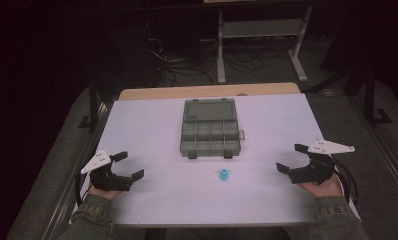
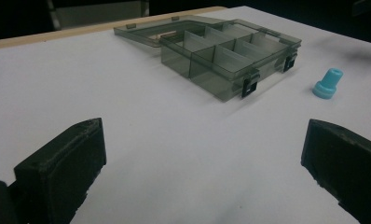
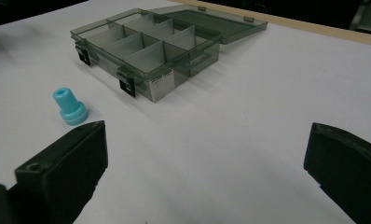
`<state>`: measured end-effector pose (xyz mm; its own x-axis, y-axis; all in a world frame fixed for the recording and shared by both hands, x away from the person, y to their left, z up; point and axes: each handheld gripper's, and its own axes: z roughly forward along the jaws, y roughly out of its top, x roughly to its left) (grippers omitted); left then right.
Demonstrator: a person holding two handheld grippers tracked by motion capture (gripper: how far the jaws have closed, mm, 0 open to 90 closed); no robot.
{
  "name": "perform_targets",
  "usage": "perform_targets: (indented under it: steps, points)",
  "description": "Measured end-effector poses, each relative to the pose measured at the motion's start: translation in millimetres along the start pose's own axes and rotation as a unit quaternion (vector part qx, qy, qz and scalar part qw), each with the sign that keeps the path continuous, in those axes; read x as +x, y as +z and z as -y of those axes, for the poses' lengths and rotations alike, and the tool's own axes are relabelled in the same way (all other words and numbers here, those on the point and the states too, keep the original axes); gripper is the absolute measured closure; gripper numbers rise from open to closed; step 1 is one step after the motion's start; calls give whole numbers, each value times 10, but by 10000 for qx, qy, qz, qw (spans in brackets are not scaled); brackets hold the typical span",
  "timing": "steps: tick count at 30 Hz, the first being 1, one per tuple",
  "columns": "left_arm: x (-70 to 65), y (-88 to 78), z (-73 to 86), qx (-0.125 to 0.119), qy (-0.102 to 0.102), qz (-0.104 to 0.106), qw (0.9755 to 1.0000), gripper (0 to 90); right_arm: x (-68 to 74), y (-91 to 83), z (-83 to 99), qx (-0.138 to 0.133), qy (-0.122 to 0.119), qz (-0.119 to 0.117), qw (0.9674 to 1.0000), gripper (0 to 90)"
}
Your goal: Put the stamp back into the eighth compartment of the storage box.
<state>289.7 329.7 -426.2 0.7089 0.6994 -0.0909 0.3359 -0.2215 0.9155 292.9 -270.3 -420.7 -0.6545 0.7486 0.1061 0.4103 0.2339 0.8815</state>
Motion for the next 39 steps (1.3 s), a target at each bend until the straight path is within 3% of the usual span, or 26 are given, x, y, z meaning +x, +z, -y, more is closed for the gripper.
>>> perform_targets:
  steps: [14, 30, 39]
  points:
    - [0, -8, 1, -12, -6, -21, 10000, 0, 27, -44, -37, -84, -35, 27, 10000, 0]
    - [-8, -10, 0, 8, 15, -16, 10000, 0, 68, -26, -64, 75, -16, -14, 10000, 0]
    - [-10, -8, 5, 21, 10, -29, 10000, 0, 118, 15, -136, 231, -136, -79, 9996, 0]
